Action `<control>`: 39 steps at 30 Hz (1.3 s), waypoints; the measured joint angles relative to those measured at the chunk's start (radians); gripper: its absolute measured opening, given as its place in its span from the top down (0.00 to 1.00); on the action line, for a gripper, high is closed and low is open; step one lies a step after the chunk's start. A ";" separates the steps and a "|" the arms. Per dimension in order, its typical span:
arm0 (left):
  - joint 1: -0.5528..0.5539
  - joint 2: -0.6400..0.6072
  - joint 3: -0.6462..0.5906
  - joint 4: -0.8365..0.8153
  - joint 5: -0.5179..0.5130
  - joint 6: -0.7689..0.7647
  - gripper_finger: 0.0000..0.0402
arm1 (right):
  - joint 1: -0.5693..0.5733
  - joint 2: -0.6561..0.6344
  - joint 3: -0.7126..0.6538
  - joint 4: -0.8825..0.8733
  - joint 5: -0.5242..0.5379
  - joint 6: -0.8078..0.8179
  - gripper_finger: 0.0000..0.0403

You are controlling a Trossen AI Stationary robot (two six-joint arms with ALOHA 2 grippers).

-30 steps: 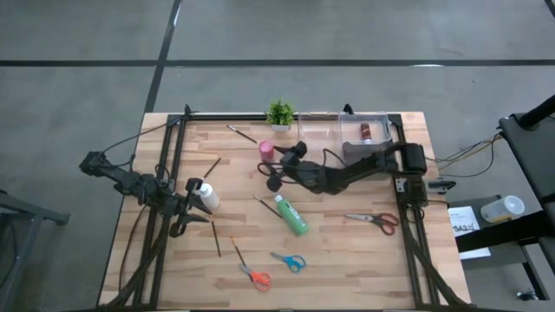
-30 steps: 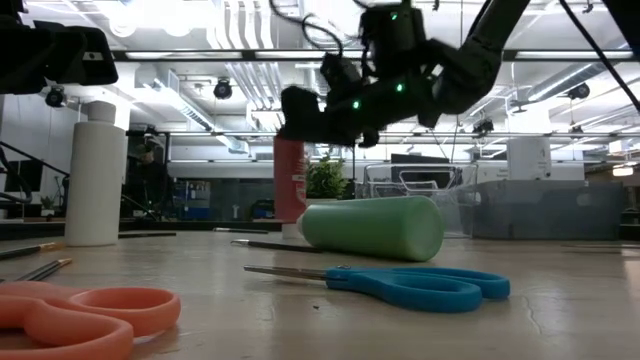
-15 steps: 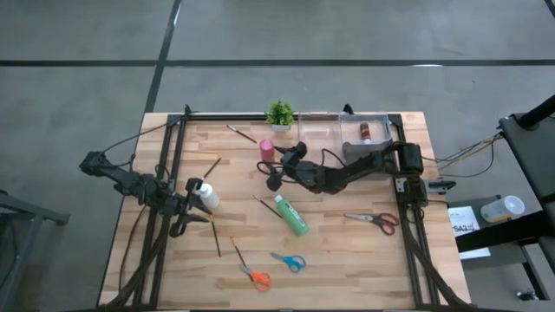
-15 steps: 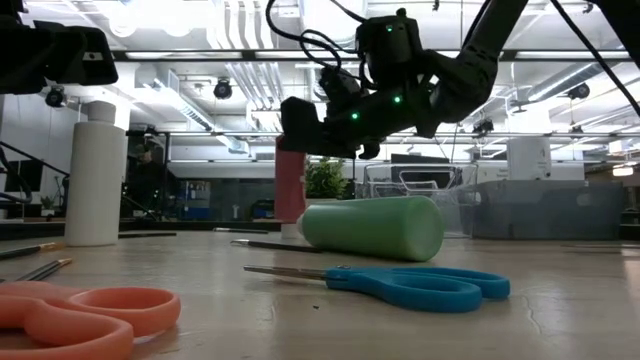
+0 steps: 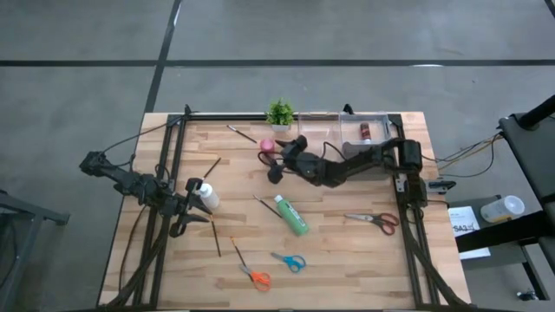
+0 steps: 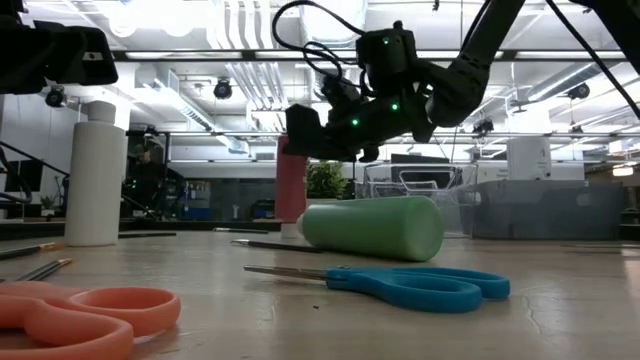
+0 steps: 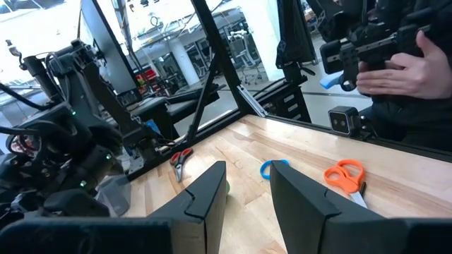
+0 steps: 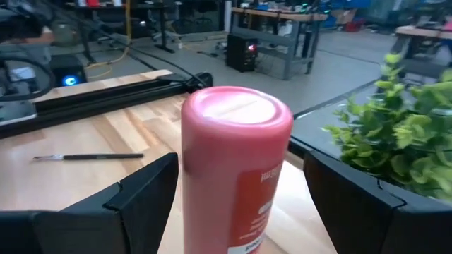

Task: Pick & Place Paint Supplies
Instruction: Put the red paint bottle into the right transparent bin

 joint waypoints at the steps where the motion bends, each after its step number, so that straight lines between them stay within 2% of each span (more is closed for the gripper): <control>1: 0.000 0.000 0.000 0.000 0.000 0.000 0.71 | -0.007 0.000 0.000 0.000 -0.018 -0.006 0.25; 10: 0.000 0.000 0.000 0.000 0.000 0.000 0.71 | -0.056 0.000 0.018 -0.001 -0.177 -0.020 0.25; 14: 0.000 0.000 0.000 0.000 0.000 0.000 0.71 | -0.061 0.005 0.048 -0.026 -0.181 -0.030 0.25; 21: 0.000 0.000 0.000 0.000 0.000 0.000 0.71 | -0.078 0.006 0.128 -0.204 -0.228 -0.033 0.25; 30: 0.000 0.000 0.000 0.000 0.000 0.000 0.71 | -0.079 0.006 0.147 -0.236 -0.229 -0.007 0.26; 39: 0.000 0.000 0.000 0.000 0.000 0.000 0.71 | -0.085 0.006 0.127 -0.235 -0.225 0.018 0.45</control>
